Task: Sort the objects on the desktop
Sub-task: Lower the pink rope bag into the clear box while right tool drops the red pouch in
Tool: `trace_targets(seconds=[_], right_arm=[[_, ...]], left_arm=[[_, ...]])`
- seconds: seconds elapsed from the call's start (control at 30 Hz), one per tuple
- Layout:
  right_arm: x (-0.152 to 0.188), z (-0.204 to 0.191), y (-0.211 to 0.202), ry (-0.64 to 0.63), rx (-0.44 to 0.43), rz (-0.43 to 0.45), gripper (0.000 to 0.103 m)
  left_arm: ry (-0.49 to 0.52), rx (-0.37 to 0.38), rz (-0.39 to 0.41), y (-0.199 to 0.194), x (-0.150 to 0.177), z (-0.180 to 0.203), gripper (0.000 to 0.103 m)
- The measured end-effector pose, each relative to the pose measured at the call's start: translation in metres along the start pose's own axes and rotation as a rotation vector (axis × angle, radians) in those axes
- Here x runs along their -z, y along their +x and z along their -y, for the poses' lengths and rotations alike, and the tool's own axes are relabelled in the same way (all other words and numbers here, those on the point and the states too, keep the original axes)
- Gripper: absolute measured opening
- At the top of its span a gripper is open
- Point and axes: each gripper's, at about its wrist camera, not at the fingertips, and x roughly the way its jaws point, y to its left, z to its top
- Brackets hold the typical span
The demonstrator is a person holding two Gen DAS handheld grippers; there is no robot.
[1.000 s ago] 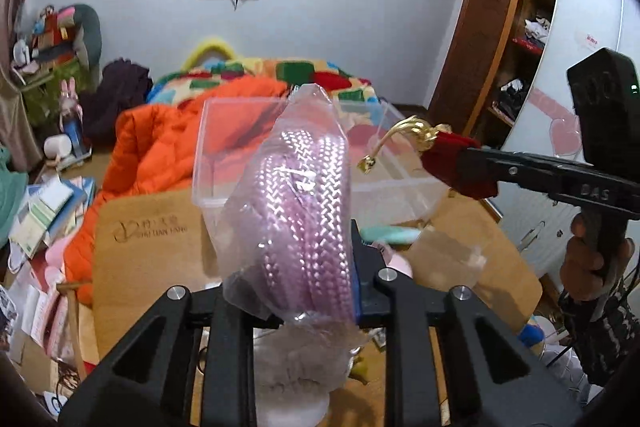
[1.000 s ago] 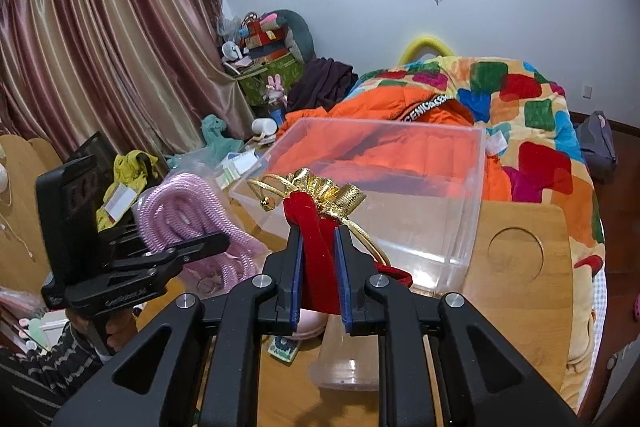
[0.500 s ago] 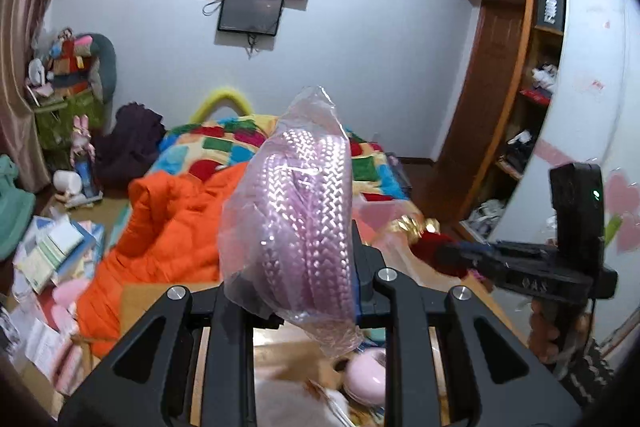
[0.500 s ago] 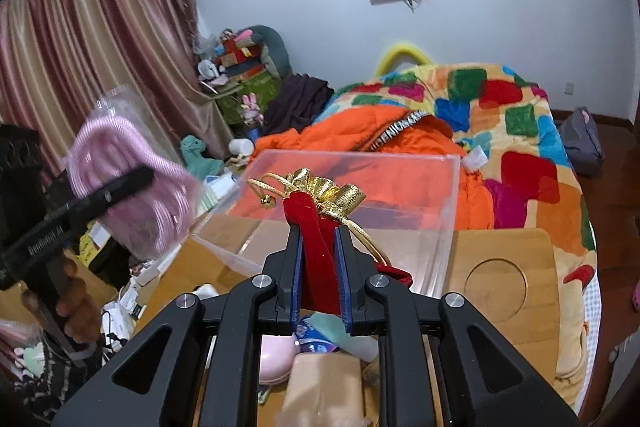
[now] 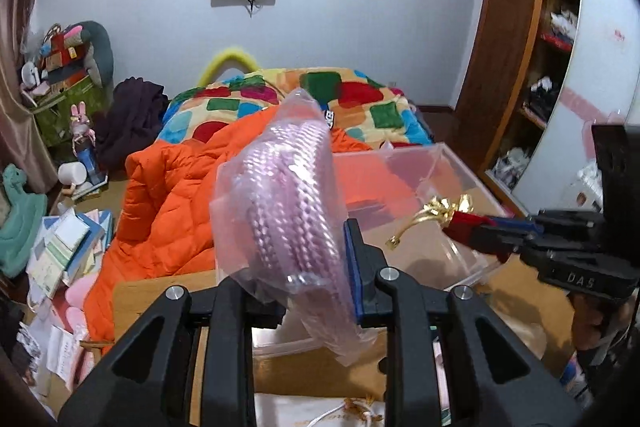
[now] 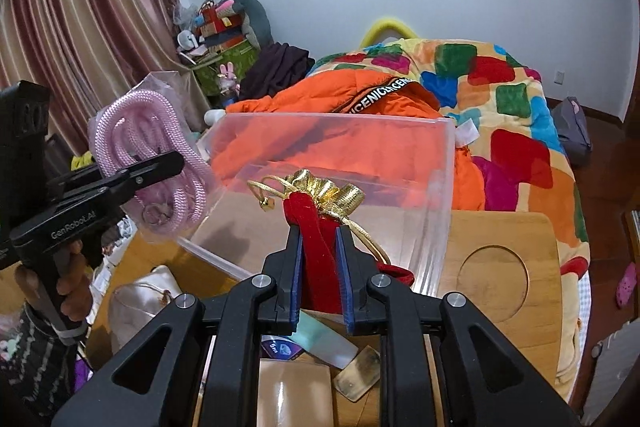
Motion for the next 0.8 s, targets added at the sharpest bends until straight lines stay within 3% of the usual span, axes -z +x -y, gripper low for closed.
trace_targets(seconds=[0.17,0.43,0.57,0.7,0.8], right_arm=[[0.004,-0.001,0.002,-0.003,0.005,-0.016,0.017],[0.008,-0.006,0.005,-0.021,0.033,-0.032,0.018],[0.013,-0.010,0.007,-0.047,0.075,-0.039,0.028],[0.020,-0.013,0.002,-0.061,0.120,-0.016,0.042],[0.021,-0.015,-0.008,-0.060,0.117,0.008,0.047]], left_arm=[[0.015,0.005,-0.056,0.005,0.007,0.003,0.025],[0.050,-0.047,-0.071,0.012,0.008,0.011,0.025],[0.052,-0.080,-0.071,0.014,0.010,0.009,0.026],[0.053,-0.095,-0.054,0.006,0.012,0.009,0.047],[0.072,-0.114,-0.008,-0.009,0.010,0.014,0.056]])
